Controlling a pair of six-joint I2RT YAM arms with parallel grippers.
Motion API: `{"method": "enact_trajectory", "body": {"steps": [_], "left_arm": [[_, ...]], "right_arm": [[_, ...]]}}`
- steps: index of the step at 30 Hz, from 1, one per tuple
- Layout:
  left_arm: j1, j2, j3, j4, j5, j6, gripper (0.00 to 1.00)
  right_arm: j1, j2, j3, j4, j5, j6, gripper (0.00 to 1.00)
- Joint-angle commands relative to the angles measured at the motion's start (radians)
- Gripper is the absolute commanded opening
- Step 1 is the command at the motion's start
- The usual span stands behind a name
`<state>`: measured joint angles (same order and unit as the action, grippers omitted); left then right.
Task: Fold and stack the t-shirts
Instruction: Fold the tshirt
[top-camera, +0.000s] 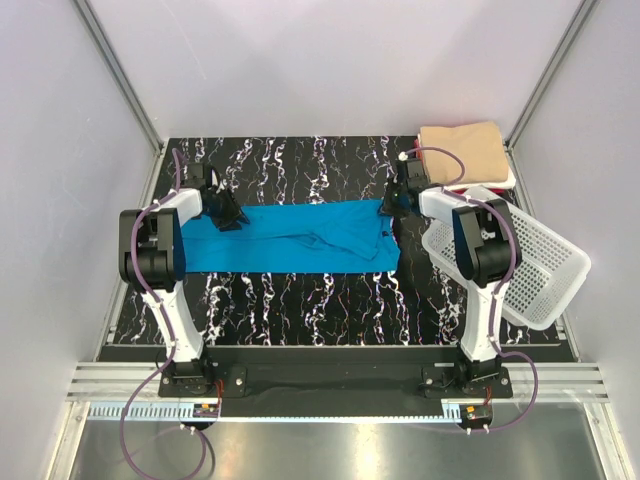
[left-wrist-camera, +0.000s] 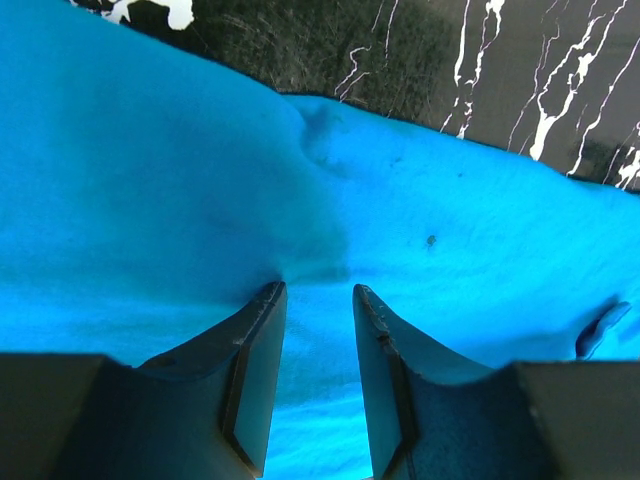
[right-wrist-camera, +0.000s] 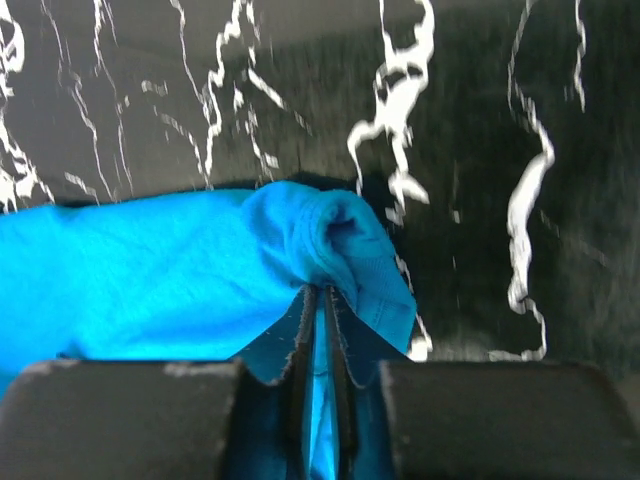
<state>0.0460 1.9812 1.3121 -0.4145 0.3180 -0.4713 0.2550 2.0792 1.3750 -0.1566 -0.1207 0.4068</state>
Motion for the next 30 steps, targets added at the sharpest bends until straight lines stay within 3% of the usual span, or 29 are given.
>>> {"method": "enact_trajectory", "body": {"steps": [1, 9, 11, 16, 18, 21, 24, 30], "left_arm": [[0.009, 0.024, 0.007, 0.011, -0.065, 0.007, 0.4], [0.028, -0.062, 0.05, 0.008, -0.057, -0.036, 0.4], [0.026, -0.119, 0.053, 0.002, -0.155, -0.053, 0.4], [0.0, -0.307, -0.099, 0.068, -0.232, -0.052, 0.41], [-0.001, -0.356, -0.173, 0.098, -0.208, -0.052, 0.41], [-0.005, -0.393, -0.247, 0.108, -0.177, -0.027, 0.41], [-0.005, -0.377, -0.31, 0.115, -0.151, -0.044, 0.41], [-0.014, -0.332, -0.369, 0.128, -0.143, -0.07, 0.4]], "right_arm": [[-0.008, 0.064, 0.073, -0.053, 0.064, -0.029, 0.13], [-0.017, 0.176, 0.258, -0.075, 0.052, -0.045, 0.12], [-0.019, 0.232, 0.327, -0.083, 0.055, -0.048, 0.12], [-0.033, 0.387, 0.643, -0.116, 0.027, 0.001, 0.11], [-0.049, 0.517, 0.863, -0.208, -0.095, 0.058, 0.1], [-0.049, 0.655, 1.115, -0.339, -0.114, 0.069, 0.11], [-0.048, 0.682, 1.232, -0.354, -0.137, 0.067, 0.12], [-0.051, 0.573, 1.187, -0.354, -0.189, 0.034, 0.24]]}}
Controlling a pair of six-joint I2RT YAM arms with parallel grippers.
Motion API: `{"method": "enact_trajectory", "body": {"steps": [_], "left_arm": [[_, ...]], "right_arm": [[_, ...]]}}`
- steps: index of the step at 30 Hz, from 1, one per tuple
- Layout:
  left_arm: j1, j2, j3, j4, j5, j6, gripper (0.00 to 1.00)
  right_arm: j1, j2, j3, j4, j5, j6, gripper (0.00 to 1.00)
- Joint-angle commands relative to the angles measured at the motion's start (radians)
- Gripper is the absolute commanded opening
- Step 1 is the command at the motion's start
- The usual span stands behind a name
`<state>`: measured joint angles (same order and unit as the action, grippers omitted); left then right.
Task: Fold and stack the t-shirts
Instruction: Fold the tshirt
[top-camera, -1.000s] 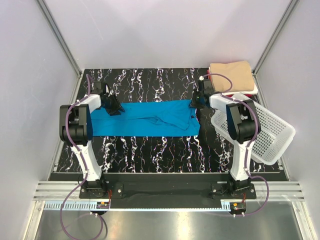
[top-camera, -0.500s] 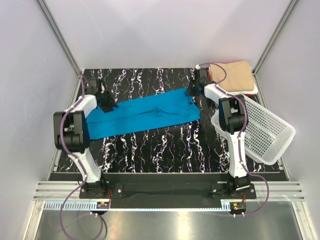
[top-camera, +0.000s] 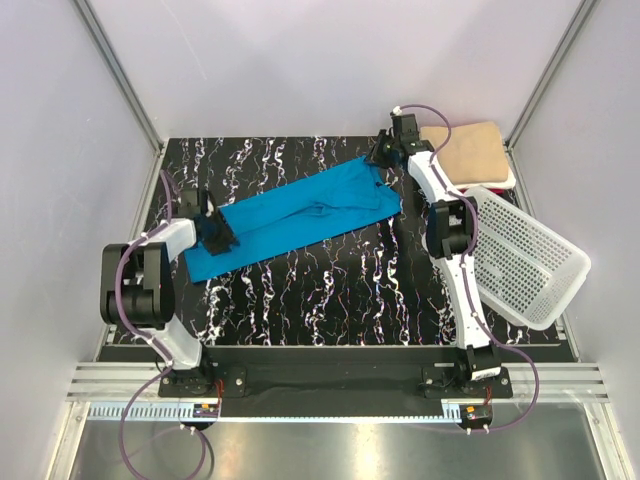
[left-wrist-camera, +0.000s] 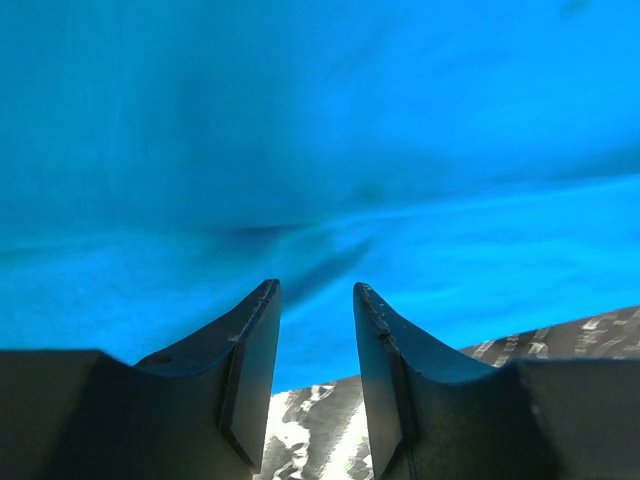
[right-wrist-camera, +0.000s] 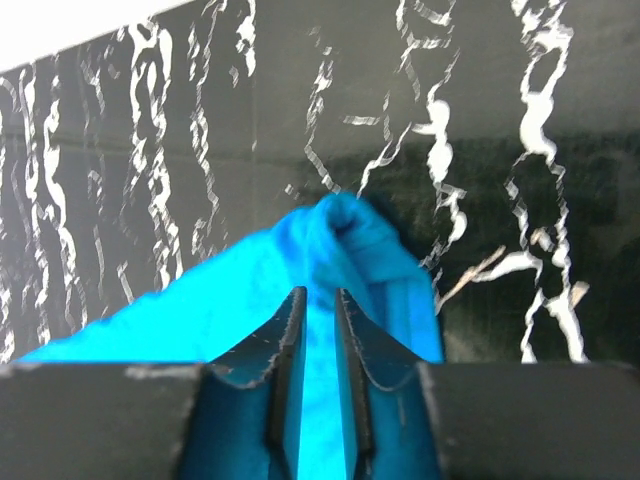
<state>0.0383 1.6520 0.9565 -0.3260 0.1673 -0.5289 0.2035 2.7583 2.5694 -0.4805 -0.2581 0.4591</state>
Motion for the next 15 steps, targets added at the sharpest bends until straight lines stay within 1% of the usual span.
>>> {"method": "enact_trajectory", "body": {"steps": [1, 2, 3, 4, 5, 7, 8, 10, 11, 13, 14, 15], "left_arm": [[-0.012, -0.008, -0.022, 0.039, 0.0, -0.016, 0.4], [-0.021, -0.018, -0.031, 0.038, -0.008, -0.014, 0.4], [-0.029, -0.029, -0.059, 0.038, -0.021, -0.022, 0.4], [-0.034, -0.035, -0.077, 0.038, -0.032, -0.028, 0.39], [-0.034, -0.058, -0.119, 0.036, -0.047, -0.037, 0.4], [-0.047, -0.08, -0.166, 0.057, -0.061, -0.065, 0.4], [-0.058, -0.101, -0.206, 0.064, -0.06, -0.072, 0.4], [-0.074, -0.127, -0.243, 0.076, -0.061, -0.097, 0.39], [-0.101, -0.162, -0.277, 0.079, -0.071, -0.106, 0.39], [-0.156, -0.202, -0.315, 0.087, -0.092, -0.138, 0.39], [-0.176, -0.242, -0.356, 0.093, -0.094, -0.155, 0.39], [-0.192, -0.262, -0.377, 0.097, -0.097, -0.193, 0.39]], "right_arm": [[0.002, -0.158, -0.032, -0.029, -0.05, -0.02, 0.26], [0.001, -0.185, -0.055, -0.03, -0.047, -0.02, 0.31], [0.002, -0.212, -0.105, -0.027, -0.043, -0.019, 0.33], [0.004, -0.268, -0.135, -0.029, -0.032, -0.017, 0.34], [0.002, -0.293, -0.193, -0.027, -0.03, -0.004, 0.34], [0.005, -0.36, -0.254, -0.03, -0.039, 0.009, 0.34], [0.008, -0.385, -0.326, -0.03, -0.033, 0.021, 0.33], [0.022, -0.46, -0.414, -0.027, 0.002, 0.027, 0.31], [0.027, -0.483, -0.49, -0.026, 0.019, 0.032, 0.29], [0.039, -0.541, -0.567, -0.011, 0.052, 0.045, 0.22], [0.04, -0.558, -0.64, 0.0, 0.053, 0.059, 0.21], [0.045, -0.586, -0.672, 0.008, 0.057, 0.064, 0.19]]}}
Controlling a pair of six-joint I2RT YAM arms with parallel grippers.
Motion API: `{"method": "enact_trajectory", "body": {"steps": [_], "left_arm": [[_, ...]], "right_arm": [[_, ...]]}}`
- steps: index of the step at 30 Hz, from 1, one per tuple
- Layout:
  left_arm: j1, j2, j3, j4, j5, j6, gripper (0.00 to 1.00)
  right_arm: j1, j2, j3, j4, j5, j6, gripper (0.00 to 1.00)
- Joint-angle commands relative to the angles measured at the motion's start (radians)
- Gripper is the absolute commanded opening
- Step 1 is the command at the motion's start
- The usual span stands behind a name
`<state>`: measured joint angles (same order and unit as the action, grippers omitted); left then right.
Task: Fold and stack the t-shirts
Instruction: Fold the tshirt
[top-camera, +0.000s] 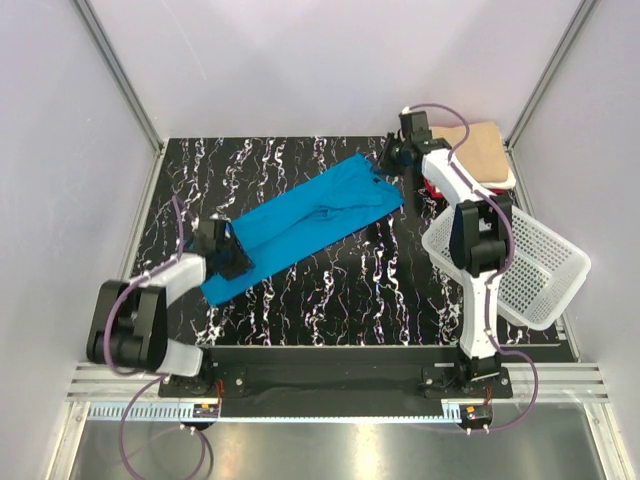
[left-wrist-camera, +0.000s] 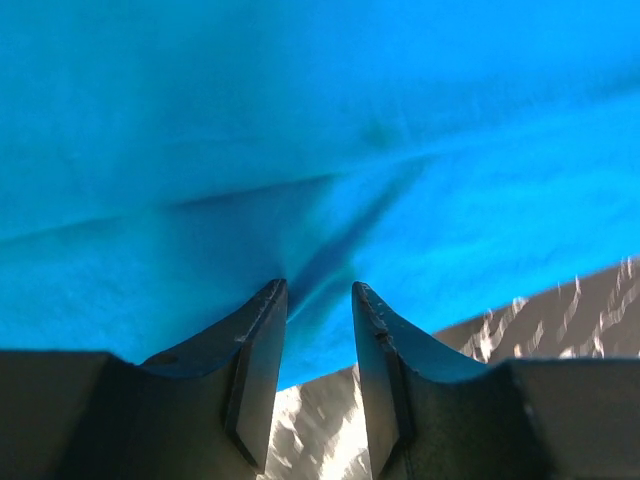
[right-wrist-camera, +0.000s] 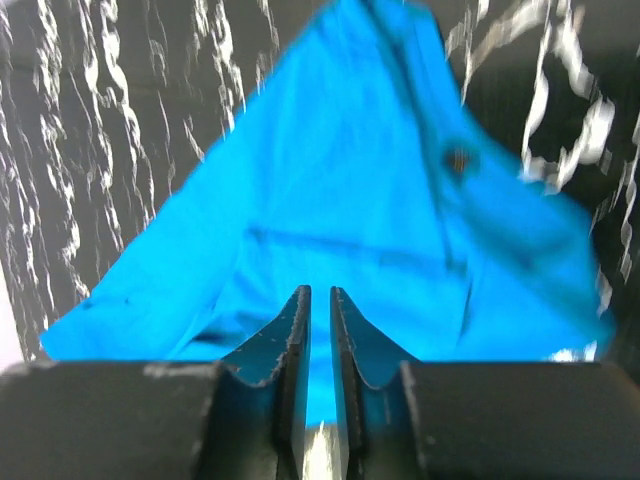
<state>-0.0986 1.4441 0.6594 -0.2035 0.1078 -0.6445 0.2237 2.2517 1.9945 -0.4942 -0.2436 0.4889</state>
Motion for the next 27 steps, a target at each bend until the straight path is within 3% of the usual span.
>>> {"method": "enact_trajectory", "body": {"steps": [1, 6, 8, 16, 22, 27], "left_arm": [[-0.07, -0.077, -0.099, -0.013, -0.037, -0.104, 0.39], [-0.194, -0.221, -0.143, 0.039, 0.036, -0.196, 0.41], [-0.202, -0.246, -0.08, 0.003, 0.073, -0.153, 0.41], [-0.199, -0.3, 0.146, -0.209, 0.018, 0.057, 0.44], [-0.225, -0.18, 0.18, -0.254, 0.119, 0.17, 0.44], [-0.306, -0.117, 0.16, -0.24, 0.11, 0.172, 0.42]], "right_arm": [[0.034, -0.093, -0.127, 0.026, 0.068, 0.043, 0.18], [0.051, -0.098, -0.26, 0.052, 0.145, 0.077, 0.15], [0.048, -0.067, -0.249, 0.049, 0.222, 0.079, 0.12], [0.036, 0.088, -0.142, 0.017, 0.237, 0.074, 0.11], [-0.013, 0.21, 0.009, -0.035, 0.259, 0.06, 0.1], [-0.04, 0.354, 0.284, -0.087, 0.182, 0.016, 0.11]]}}
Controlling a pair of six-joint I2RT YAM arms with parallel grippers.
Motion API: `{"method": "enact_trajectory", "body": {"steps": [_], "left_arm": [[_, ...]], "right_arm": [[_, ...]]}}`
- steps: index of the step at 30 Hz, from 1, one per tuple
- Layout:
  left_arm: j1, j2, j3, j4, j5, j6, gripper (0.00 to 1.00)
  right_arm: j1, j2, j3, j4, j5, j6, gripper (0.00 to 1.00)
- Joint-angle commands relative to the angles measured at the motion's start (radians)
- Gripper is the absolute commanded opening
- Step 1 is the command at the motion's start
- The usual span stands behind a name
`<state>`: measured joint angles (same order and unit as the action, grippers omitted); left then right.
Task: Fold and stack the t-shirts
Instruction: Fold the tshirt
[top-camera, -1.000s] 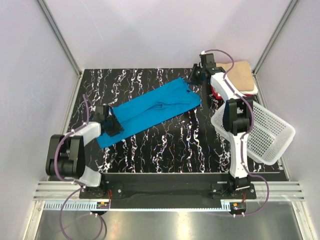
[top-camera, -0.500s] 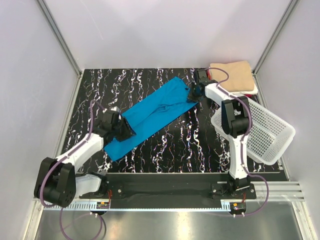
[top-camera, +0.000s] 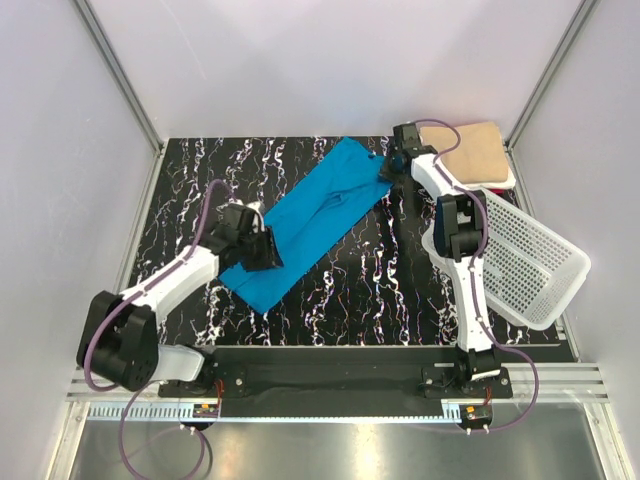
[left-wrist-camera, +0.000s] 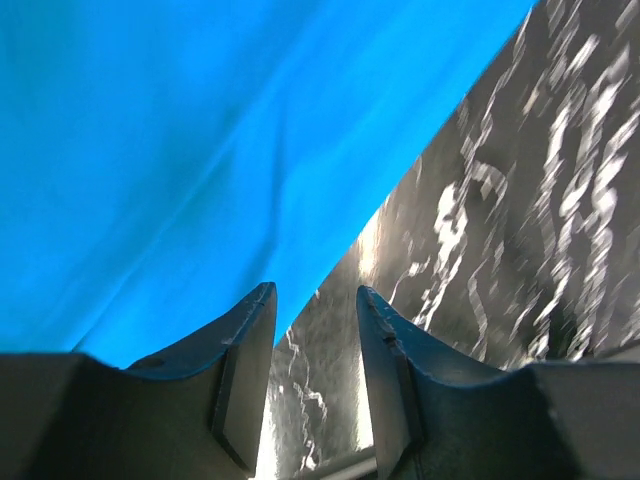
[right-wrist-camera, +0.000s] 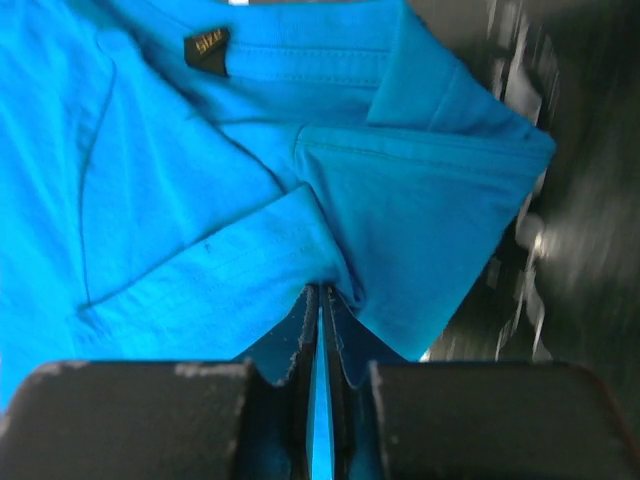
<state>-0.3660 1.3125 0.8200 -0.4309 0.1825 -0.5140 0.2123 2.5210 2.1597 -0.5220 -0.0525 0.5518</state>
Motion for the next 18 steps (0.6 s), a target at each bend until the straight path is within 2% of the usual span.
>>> {"method": "enact_trajectory", "body": {"steps": [1, 4, 6, 11, 18], "left_arm": [[-0.062, 0.03, 0.004, -0.009, 0.035, 0.04, 0.42], [-0.111, 0.057, 0.011, -0.011, -0.001, 0.048, 0.4], [-0.126, 0.071, 0.005, -0.009, -0.011, 0.049, 0.4], [-0.168, 0.057, -0.096, 0.029, -0.044, 0.046, 0.4], [-0.197, 0.044, -0.215, 0.063, -0.066, 0.003, 0.4]], "right_arm": [[-0.031, 0.11, 0.226, -0.078, -0.016, -0.071, 0.11], [-0.031, 0.183, 0.386, -0.134, -0.072, -0.098, 0.12], [-0.03, 0.165, 0.404, -0.163, -0.089, -0.093, 0.14], [-0.031, -0.005, 0.247, -0.153, -0.101, -0.078, 0.23], [-0.03, -0.172, 0.071, -0.141, -0.122, -0.062, 0.26]]}}
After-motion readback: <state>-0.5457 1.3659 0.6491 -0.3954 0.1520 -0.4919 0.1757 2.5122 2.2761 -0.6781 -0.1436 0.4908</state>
